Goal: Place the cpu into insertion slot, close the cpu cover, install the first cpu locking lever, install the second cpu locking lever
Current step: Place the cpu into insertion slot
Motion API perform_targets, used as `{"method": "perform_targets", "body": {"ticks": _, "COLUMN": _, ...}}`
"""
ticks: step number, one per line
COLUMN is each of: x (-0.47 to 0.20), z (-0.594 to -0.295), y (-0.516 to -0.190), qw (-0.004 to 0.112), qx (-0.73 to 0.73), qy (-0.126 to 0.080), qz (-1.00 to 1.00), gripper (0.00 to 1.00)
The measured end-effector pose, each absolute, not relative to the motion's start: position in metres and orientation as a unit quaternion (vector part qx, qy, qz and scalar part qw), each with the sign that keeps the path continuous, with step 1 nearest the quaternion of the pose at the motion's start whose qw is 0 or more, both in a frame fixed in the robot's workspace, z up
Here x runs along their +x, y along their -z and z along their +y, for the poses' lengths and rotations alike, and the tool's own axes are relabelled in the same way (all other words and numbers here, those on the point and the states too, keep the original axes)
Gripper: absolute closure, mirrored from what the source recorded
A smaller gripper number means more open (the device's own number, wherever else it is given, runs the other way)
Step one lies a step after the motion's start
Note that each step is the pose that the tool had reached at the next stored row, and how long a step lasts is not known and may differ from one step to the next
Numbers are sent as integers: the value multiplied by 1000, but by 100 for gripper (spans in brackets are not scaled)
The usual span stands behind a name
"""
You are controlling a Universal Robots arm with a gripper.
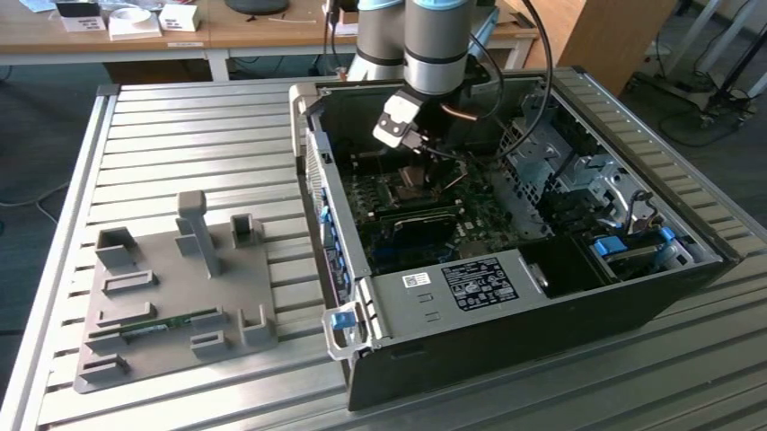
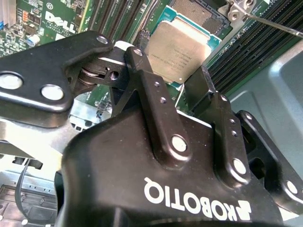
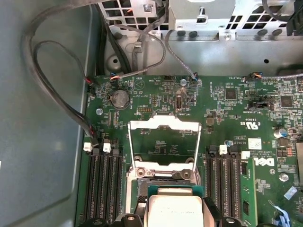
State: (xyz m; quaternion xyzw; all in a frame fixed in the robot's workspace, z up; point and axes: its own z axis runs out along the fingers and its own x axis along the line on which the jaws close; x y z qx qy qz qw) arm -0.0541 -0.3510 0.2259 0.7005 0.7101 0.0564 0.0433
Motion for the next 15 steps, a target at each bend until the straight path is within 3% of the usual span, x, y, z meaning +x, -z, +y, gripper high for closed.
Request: {"method": "perform_targets", "body": {"ticks": 15, "x": -55, "z": -345, "y": -217, "qw": 43, "qx": 700, "qy": -57, "qz": 710, "gripper": 46}}
